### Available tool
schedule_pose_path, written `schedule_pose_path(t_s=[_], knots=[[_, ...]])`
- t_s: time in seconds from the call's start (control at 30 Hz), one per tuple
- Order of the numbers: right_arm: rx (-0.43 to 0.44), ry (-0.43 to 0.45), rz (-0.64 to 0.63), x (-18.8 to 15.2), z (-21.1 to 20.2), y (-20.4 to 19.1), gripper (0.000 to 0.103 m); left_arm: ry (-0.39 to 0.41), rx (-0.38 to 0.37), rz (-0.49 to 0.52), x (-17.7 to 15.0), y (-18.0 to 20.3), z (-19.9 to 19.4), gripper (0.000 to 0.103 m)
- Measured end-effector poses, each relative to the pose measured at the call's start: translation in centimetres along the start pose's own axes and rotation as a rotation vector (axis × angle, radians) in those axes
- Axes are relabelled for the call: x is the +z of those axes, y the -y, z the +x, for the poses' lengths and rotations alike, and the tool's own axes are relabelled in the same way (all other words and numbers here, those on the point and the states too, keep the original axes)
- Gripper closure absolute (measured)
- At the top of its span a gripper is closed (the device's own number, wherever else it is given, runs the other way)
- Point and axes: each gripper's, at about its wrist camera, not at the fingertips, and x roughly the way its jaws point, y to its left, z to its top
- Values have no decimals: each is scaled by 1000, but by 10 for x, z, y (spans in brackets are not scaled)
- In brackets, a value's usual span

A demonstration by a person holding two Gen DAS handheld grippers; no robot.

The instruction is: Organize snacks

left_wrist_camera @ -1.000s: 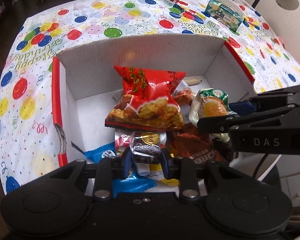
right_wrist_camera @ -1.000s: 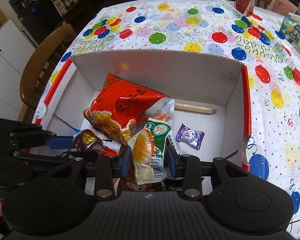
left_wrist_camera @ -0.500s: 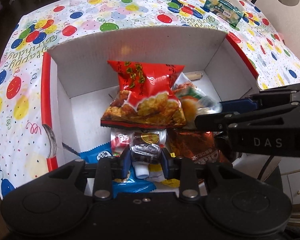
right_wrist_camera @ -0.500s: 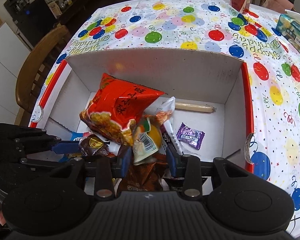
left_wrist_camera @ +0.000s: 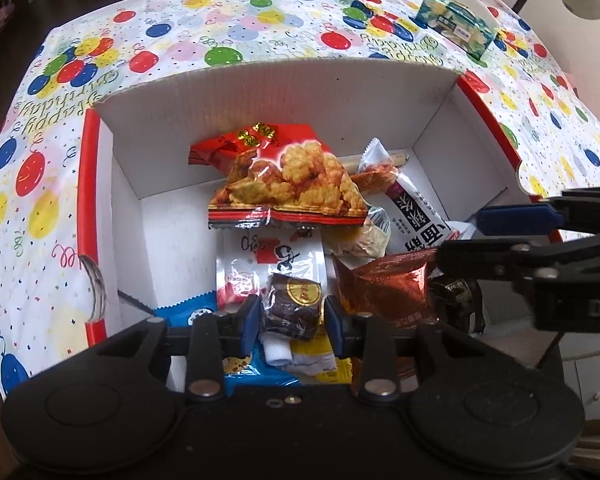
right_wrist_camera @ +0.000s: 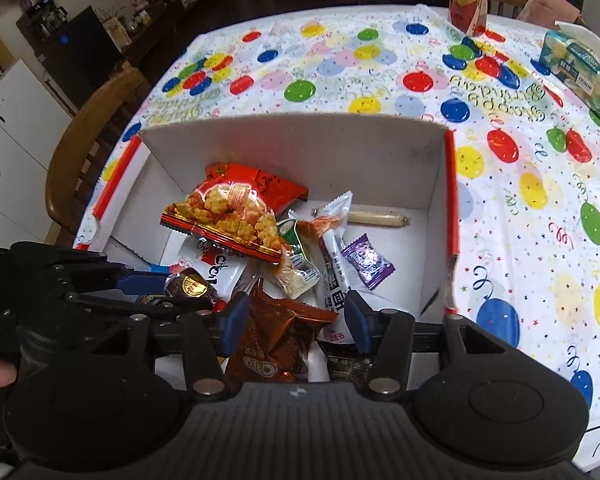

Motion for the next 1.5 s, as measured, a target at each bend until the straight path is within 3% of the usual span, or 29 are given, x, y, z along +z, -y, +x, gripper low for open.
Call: schedule_pose_path(t_s=[0.23,0.3,0.37,0.43,0.53,0.63,0.8,0.93,1.07,1.5], knots=[[21,49,-34,-6,-25,9,45,39,27,-57,-5,5,-13,59],[34,56,-37,-8,-32,11,45,64,48,-62,-7,9,-20,48],[39,69,-42,-10,-39,13,44,100,69,-68,-9,13,-29,30],[47,84,-46,-13,-45,15,35,135,87,-76,-11,18,-39,19],[60,117,-55,-18,-56,17,32,170,100,-86,-12,25,-51,18],[70,143,-54,-22,-67,19,18,199,117,-94,-17,33,-63,15],[89,185,-51,-29,-85,21,15,252,142,-97,-26,45,-84,10],[108,240,-50,-39,-100,21,0,288,145,-111,-35,54,-100,8],[125,299,-46,-49,-114,21,0,328,153,-119,-43,61,-115,2],[145,427,-18,-79,-144,20,0,385,188,-148,-65,82,-147,1]])
